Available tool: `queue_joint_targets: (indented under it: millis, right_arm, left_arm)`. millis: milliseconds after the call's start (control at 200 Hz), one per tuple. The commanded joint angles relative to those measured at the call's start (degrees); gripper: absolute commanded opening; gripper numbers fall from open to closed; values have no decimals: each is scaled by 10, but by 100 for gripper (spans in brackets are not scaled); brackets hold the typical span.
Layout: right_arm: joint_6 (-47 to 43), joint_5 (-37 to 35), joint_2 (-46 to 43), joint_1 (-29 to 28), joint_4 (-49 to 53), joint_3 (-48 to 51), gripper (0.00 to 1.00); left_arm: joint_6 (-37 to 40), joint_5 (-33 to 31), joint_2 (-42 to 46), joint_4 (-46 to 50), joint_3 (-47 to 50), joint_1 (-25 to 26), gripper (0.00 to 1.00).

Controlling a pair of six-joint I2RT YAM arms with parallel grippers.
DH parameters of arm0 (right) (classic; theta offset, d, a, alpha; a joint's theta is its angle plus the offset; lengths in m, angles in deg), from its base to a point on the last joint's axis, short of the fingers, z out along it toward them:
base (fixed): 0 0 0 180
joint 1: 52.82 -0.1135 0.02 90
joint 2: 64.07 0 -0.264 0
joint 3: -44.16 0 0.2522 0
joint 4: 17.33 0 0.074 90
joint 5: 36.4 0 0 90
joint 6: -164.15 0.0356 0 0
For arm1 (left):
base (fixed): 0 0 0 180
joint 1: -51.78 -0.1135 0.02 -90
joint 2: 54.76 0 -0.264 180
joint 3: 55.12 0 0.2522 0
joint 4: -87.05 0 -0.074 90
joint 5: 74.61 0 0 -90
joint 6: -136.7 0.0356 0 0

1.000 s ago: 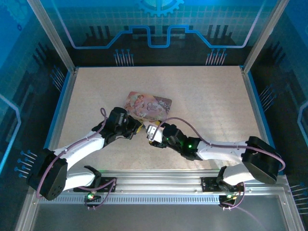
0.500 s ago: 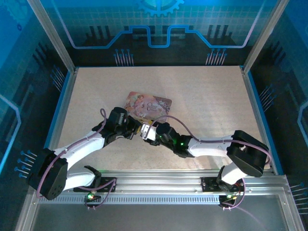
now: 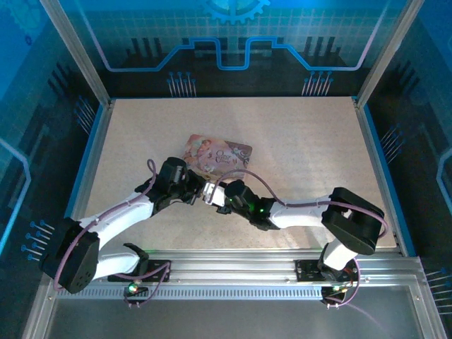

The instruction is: Unlock a padlock with a key

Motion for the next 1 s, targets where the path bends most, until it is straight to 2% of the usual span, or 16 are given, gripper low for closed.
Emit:
queue_joint_targets:
  millis: [0, 490, 995]
  right_arm:
    - [5, -11, 7, -8, -24, -14, 32]
    - [15, -28, 17, -8, -32, -13, 0]
    - [66, -32, 15, -7, -36, -6, 0]
  left_arm:
    - [-12, 20, -1, -14, -14, -2, 0]
    - [-15, 24, -6, -19, -12, -2, 0]
    - [-17, 26, -9, -23, -10, -2, 0]
